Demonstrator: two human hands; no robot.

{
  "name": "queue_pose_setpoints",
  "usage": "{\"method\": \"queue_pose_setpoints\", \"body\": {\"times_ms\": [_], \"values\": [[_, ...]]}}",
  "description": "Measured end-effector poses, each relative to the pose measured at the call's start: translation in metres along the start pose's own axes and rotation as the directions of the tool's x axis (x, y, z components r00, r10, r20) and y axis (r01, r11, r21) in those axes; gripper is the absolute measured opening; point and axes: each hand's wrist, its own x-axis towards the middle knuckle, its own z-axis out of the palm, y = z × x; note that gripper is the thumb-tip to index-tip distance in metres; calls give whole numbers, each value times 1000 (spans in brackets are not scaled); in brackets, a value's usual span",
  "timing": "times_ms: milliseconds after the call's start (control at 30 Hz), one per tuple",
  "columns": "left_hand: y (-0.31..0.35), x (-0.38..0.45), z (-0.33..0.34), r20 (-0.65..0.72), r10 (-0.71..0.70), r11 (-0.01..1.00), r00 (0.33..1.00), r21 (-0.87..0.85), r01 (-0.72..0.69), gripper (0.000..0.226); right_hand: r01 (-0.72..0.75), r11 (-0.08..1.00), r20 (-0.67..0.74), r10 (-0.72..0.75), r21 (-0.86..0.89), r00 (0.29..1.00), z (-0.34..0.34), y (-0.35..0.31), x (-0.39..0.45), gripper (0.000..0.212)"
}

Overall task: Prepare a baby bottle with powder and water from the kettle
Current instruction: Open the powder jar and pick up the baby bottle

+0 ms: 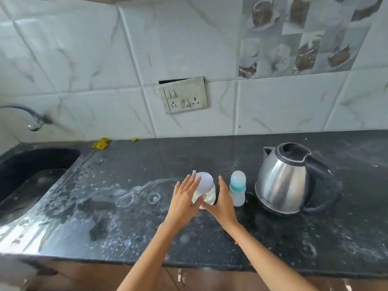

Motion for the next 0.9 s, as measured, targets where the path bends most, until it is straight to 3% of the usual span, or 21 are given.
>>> {"method": "queue_pose_setpoints", "body": {"times_ms": [133,233,333,467,567,667,767,833,900], "values": [[-22,34,-5,173,28,990,985,128,-51,66,-26,1000,16,26,6,1000,7,-1,23,107],[-39,53,-3,288,100,995,952,-9,-102,70,-40,999,40,38,37,998,11,1,32,87],[-51,69,-6,321,208,976,924,-136,-173,71,-79,991,21,77,106,997,12,0,33,84],[-40,74,-8,317,243,939,917,159,-304,69,-98,987,-3,99,126,995,16,-1,32,77],[-26,63,3,169,177,871,970,432,-234,67,-80,991,-66,87,104,994,22,-1,29,73],[-16,62,-6,85,110,872,990,470,-137,73,-95,990,-69,103,106,992,24,1,27,83],[-18,75,-29,123,20,856,992,511,-81,69,-105,988,-78,114,117,990,22,1,27,86],[-28,83,-37,246,79,905,966,389,-173,69,-106,987,-79,116,119,990,22,-1,28,91],[-35,91,-38,487,191,945,852,143,-293,87,-117,986,-69,125,121,990,22,-2,28,91]]}}
